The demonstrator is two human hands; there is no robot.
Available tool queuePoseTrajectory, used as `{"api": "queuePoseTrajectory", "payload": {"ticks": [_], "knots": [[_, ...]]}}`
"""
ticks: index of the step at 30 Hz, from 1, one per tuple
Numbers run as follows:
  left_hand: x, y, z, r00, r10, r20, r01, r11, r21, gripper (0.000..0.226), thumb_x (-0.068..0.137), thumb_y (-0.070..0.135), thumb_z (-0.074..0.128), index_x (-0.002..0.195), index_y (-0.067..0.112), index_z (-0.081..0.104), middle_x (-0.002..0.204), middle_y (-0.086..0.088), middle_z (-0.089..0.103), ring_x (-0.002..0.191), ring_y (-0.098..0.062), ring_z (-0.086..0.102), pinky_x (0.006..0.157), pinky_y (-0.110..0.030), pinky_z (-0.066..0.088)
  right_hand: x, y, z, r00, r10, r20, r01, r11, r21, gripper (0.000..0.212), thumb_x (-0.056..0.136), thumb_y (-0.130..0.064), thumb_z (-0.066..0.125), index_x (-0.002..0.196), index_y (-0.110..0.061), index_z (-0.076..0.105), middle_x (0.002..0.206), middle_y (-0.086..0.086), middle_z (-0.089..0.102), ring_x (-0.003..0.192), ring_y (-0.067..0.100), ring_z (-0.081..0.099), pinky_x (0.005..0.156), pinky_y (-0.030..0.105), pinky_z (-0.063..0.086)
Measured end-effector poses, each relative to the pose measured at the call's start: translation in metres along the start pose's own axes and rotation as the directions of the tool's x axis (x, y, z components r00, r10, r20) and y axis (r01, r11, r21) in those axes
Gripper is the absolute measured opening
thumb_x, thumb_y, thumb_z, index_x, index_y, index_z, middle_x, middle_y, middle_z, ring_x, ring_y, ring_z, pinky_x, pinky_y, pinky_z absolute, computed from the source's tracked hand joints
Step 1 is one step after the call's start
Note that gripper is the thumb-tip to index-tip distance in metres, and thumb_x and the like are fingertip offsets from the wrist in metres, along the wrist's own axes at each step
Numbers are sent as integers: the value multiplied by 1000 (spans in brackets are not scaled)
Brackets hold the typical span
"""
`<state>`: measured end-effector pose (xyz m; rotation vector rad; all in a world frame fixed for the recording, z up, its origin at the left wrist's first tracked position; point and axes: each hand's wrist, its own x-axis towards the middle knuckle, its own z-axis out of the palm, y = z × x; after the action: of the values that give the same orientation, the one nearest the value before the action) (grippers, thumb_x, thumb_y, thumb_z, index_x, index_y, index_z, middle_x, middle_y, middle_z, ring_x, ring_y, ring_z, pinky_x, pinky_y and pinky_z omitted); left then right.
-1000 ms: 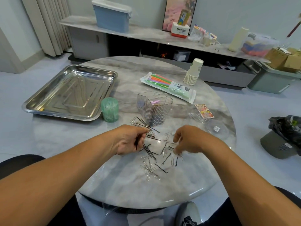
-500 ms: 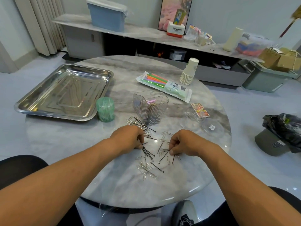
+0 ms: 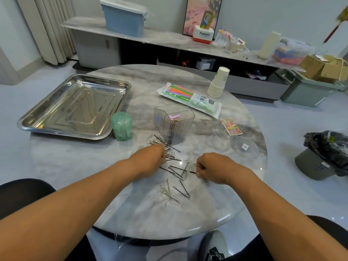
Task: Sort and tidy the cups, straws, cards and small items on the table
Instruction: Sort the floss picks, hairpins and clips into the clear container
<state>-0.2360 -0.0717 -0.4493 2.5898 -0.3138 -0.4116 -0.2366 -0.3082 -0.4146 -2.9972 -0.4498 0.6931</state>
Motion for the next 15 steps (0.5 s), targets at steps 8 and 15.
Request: {"api": "queuePoseTrajectory", "payload": {"ticks": [8, 15], "knots": [[-2, 5, -13, 986, -135, 103, 166, 636, -753, 17, 105, 10, 49, 114, 16, 62, 85, 0, 68, 52, -9, 40, 43, -18, 34, 8, -4, -1, 977, 92, -194, -36, 962, 272, 7, 80, -21, 67, 78, -20, 60, 81, -3, 67, 76, 19, 62, 64, 33, 49], [-9, 18, -8, 956, -106, 273, 293, 338, -894, 15, 107, 7, 46, 110, 7, 61, 73, -2, 67, 45, -6, 28, 42, -16, 24, 11, -26, -13, 976, 155, -152, 94, 326, 941, 20, 79, 0, 83, 91, -8, 70, 70, 4, 72, 60, 12, 64, 55, 23, 52]]}}
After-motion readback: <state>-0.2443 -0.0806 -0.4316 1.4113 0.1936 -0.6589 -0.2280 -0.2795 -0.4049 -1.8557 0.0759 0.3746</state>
